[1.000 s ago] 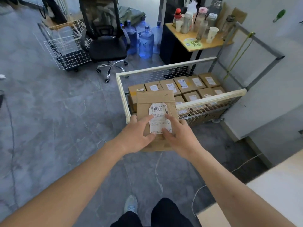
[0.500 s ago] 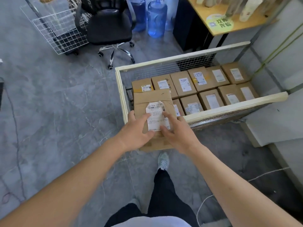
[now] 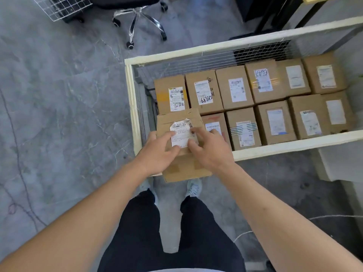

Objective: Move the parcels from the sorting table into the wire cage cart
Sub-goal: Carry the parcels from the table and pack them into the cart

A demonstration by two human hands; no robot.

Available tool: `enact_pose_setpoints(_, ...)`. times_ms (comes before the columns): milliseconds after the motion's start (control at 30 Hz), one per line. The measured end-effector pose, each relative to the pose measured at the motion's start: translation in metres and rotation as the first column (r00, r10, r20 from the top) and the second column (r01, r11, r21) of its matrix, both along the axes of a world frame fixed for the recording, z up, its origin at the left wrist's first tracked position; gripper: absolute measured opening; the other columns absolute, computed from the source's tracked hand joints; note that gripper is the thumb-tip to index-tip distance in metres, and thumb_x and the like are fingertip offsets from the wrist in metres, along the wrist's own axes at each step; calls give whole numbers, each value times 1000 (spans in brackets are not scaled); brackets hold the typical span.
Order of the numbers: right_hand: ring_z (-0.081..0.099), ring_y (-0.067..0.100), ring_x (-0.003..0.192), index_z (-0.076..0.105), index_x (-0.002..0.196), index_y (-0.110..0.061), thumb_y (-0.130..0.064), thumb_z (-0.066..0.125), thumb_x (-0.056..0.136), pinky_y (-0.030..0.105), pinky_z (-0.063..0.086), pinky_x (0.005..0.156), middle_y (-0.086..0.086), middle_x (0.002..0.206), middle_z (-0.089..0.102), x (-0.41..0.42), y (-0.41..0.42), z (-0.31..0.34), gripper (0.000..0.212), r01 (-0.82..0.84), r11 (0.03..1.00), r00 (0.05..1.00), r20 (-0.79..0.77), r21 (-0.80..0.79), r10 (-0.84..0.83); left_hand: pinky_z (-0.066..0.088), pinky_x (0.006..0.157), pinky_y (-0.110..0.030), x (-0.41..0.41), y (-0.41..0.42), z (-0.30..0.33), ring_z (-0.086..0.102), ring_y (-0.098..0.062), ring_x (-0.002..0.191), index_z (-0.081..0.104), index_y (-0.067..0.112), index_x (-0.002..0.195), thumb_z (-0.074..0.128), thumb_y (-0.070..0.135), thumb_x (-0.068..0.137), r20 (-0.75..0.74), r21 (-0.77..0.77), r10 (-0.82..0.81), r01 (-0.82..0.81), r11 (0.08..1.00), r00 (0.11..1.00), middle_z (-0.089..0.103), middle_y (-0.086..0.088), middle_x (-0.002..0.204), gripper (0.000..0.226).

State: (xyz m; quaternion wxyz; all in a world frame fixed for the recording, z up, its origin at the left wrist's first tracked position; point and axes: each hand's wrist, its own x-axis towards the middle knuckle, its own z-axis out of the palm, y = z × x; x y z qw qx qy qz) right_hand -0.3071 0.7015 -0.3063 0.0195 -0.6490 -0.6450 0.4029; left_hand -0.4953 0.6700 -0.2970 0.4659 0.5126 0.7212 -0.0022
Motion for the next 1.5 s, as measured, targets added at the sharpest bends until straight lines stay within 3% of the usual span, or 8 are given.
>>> enact_pose_setpoints(267,60,21,91,55,131,-41,-52,50,93,35,44,65,-1,93,62,-22,71,-93,40,-40,993,999,14,-113,42,29,92,-28,-22,64,-85,41,-13,106,36,42,156,46,49,103,39,-72,15,-12,997,999,26,-6,160,54)
enact_pose_setpoints(467,61,25,90,49,139,-42,-52,49,95,42,54,84,4,108,52,-32,71,-158,45,-58,980,997,43,-193,67,39,70,-22,-35,73,-147,55,-3,91,33,40,158,53,49,100,82,-164,-6,19,986,997,24,-7,158,62)
enact_pose_setpoints(700,56,15,74,31,150,-46,-32,63,99,27,39,61,9,110,56,-28,51,-211,61,-129,943,991,-13,-307,132,36,91,-22,-35,54,-196,46,-22,124,28,34,160,77,31,92,126,-209,-9,35,977,992,6,-4,160,84)
enact_pose_setpoints(933,62,33,95,-1,147,-69,-4,65,90,52,57,87,9,130,44,-37,48,-245,109,-103,928,983,105,-358,150,47,103,-32,-22,44,-249,47,-19,109,6,40,163,83,15,85,54,-149,-82,89,985,995,2,-4,155,113)
enact_pose_setpoints(1100,60,36,99,13,147,-61,-7,63,88,54,56,88,10,126,45,-36,52,-283,94,-100,925,980,124,-366,155,57,74,-32,-20,41,-284,63,-26,91,2,42,163,80,14,87,26,-155,-103,106,982,994,9,6,155,112)
enact_pose_setpoints(1300,47,28,109,20,153,-47,-20,64,89,44,46,87,11,133,46,-37,59,-307,82,-97,914,990,53,-394,128,61,71,-42,-16,39,-307,62,-22,79,1,47,159,83,13,83,-31,-151,-156,150,977,987,-1,0,153,117)
enact_pose_setpoints(1400,49,32,117,22,155,-42,-21,65,91,46,47,96,14,134,44,-38,61,-306,80,-89,917,990,65,-389,124,62,76,-44,-14,39,-306,64,-28,90,-1,48,158,80,17,86,-42,-179,-183,173,969,982,-12,-5,161,113)
enact_pose_setpoints(1500,47,36,127,21,156,-41,-25,65,92,49,46,102,15,138,42,-40,59,-298,79,-113,916,985,80,-384,155,55,99,-49,-11,45,-296,36,-48,144,2,45,161,74,24,93,-105,-194,-214,191,962,971,-35,-9,162,101)
